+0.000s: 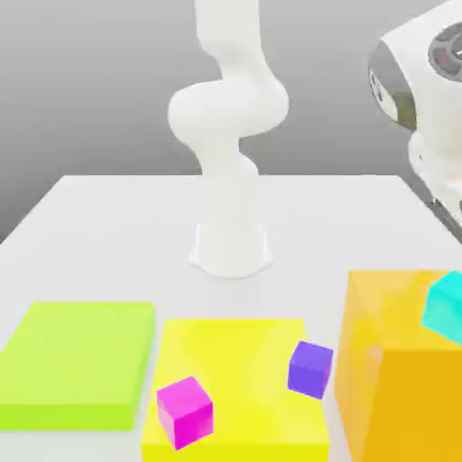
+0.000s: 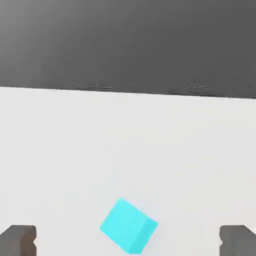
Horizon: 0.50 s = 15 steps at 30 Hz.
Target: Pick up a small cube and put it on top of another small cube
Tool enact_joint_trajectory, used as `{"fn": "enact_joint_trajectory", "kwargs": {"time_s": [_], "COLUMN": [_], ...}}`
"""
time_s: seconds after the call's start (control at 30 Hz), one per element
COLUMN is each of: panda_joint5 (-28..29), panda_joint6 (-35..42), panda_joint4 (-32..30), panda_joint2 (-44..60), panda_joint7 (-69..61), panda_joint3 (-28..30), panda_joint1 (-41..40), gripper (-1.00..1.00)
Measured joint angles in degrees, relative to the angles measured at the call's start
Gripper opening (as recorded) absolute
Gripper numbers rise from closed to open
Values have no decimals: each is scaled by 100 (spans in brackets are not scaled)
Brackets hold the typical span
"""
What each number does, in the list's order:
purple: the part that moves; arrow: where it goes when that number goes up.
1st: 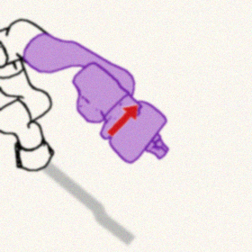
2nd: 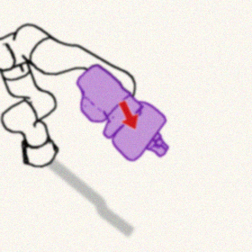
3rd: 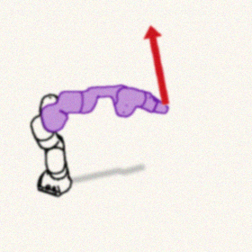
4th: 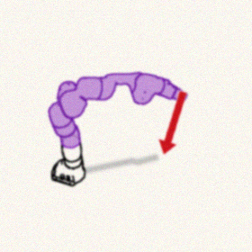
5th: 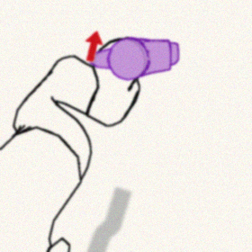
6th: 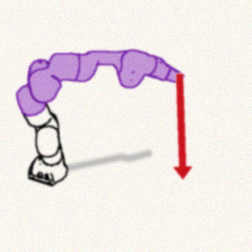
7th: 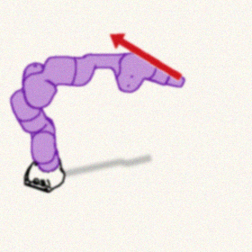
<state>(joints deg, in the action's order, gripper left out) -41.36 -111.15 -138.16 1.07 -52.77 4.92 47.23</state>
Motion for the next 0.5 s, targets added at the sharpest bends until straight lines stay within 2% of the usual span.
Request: {"fn": "enact_joint_trajectory", "kwargs": {"time_s": [0.13, 0.5], "panda_joint5": [126, 1083], "panda_joint6": [-404, -2082], "panda_joint4": [-286, -1017], "panda_joint2": [208, 541], "panda_joint7": [598, 3198], "panda_joint3": [-38, -346], "panda_joint1": [335, 1224], "gripper": [0, 0]}}
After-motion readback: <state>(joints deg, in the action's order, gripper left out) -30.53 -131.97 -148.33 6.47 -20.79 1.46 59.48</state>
